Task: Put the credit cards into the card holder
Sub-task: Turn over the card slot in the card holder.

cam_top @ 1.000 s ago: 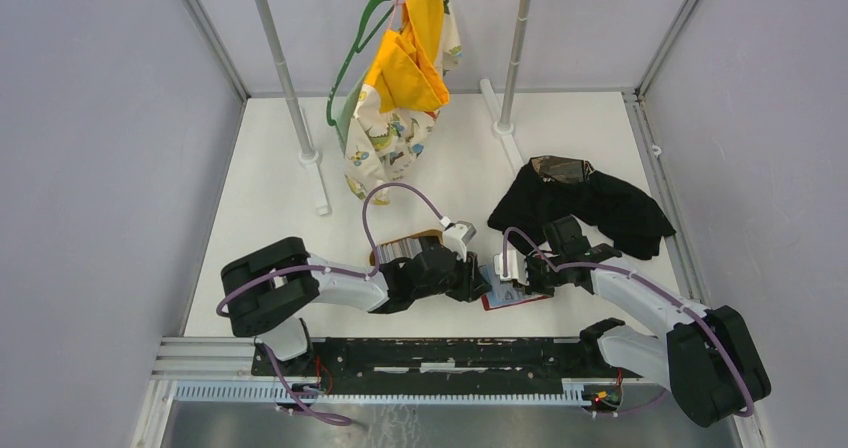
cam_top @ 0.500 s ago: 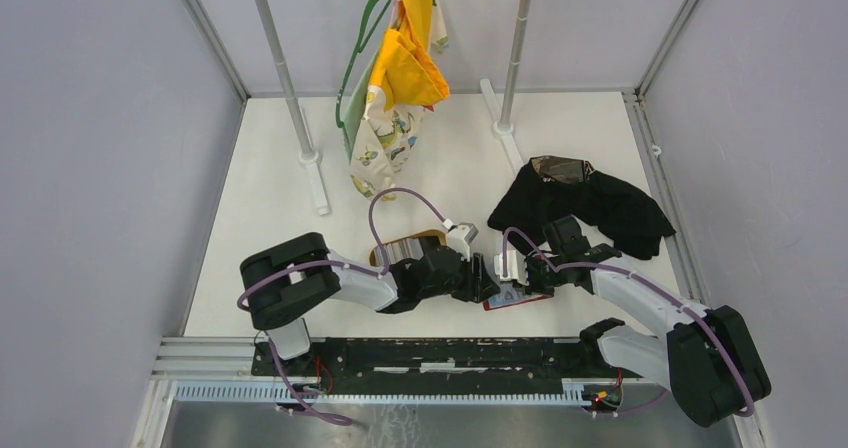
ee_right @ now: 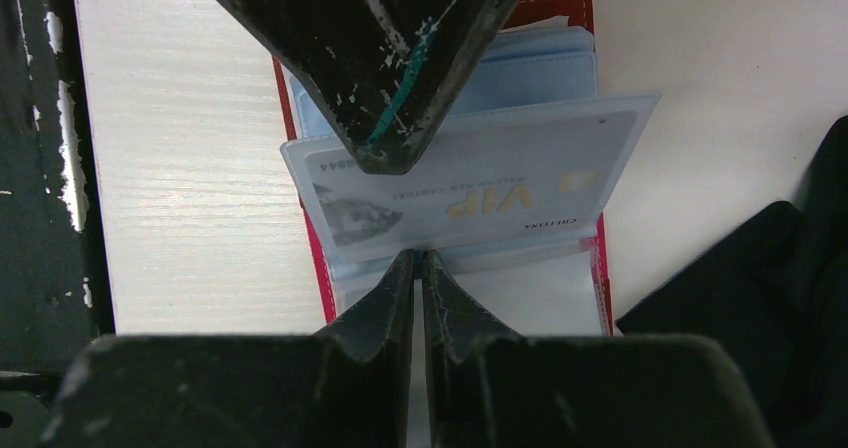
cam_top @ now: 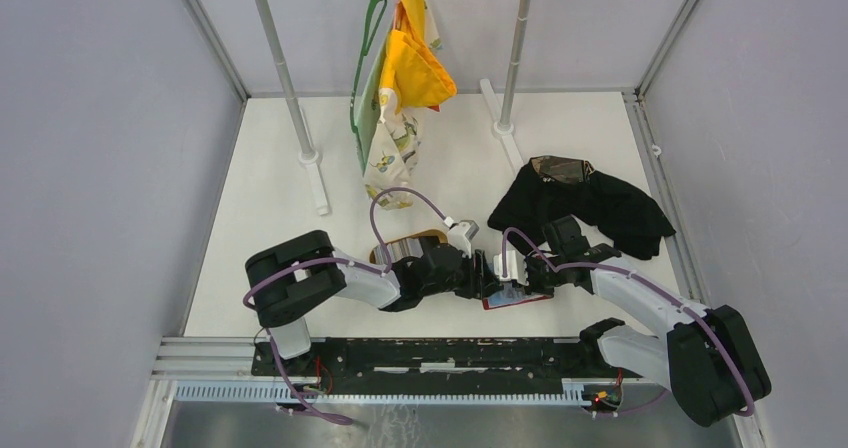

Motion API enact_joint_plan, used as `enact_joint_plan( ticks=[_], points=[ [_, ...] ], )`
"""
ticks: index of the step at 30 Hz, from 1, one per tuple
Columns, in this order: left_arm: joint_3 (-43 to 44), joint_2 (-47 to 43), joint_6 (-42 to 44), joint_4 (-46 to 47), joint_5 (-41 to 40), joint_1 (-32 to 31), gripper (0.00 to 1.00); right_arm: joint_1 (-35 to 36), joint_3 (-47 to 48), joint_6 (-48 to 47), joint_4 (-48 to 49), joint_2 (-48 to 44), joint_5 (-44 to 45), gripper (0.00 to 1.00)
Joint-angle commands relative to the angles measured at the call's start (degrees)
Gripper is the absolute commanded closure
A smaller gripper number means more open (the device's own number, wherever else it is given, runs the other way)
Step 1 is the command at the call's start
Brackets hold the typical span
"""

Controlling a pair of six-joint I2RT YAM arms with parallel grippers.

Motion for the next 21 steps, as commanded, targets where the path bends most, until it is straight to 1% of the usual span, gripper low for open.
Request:
enact_joint_plan(
  ticks=[1, 12, 21],
  points=[
    [1.7, -0.5, -1.4, 4.5, 2.0, 0.2, 0.47, 0.6, -0.4, -0.3, -0.7, 1.4, 1.8, 0.88],
    [0.0, -4.1, 0.0, 2.6, 1.1, 0.2, 0.48, 0.6, -0.4, -0.5, -0.6, 1.6, 1.9, 0.88],
    [0.6, -2.9, -0.2, 2.8, 1.1, 0.2, 0.47, 0.6, -0.5, -0.6, -0.8, 1.7, 1.9, 0.88]
  ],
)
